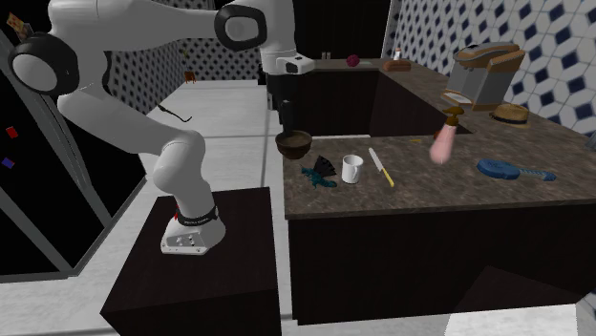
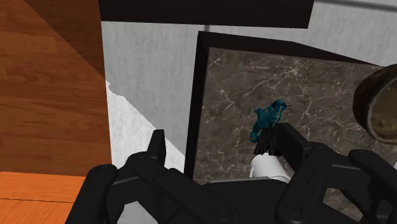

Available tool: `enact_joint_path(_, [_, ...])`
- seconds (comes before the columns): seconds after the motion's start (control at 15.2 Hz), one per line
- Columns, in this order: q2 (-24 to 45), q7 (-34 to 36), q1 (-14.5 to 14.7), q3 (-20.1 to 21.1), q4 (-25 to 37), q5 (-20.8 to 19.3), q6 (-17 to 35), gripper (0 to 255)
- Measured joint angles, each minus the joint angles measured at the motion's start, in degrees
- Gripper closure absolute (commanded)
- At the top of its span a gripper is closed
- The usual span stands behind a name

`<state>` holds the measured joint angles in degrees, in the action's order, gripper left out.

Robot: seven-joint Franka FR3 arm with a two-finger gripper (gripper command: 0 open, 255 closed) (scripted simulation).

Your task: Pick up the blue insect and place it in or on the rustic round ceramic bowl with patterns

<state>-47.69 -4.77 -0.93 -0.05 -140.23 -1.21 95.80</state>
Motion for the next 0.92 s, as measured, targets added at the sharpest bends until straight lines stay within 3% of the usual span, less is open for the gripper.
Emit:
enact_joint_path(0.26, [2.1, 1.6, 0.7, 1.3, -1.8, 1.3, 3.4, 0])
enact_joint_path(0.92, [15.8, 7.6, 3.5, 6.5, -6.9, 6.4, 20.4, 0])
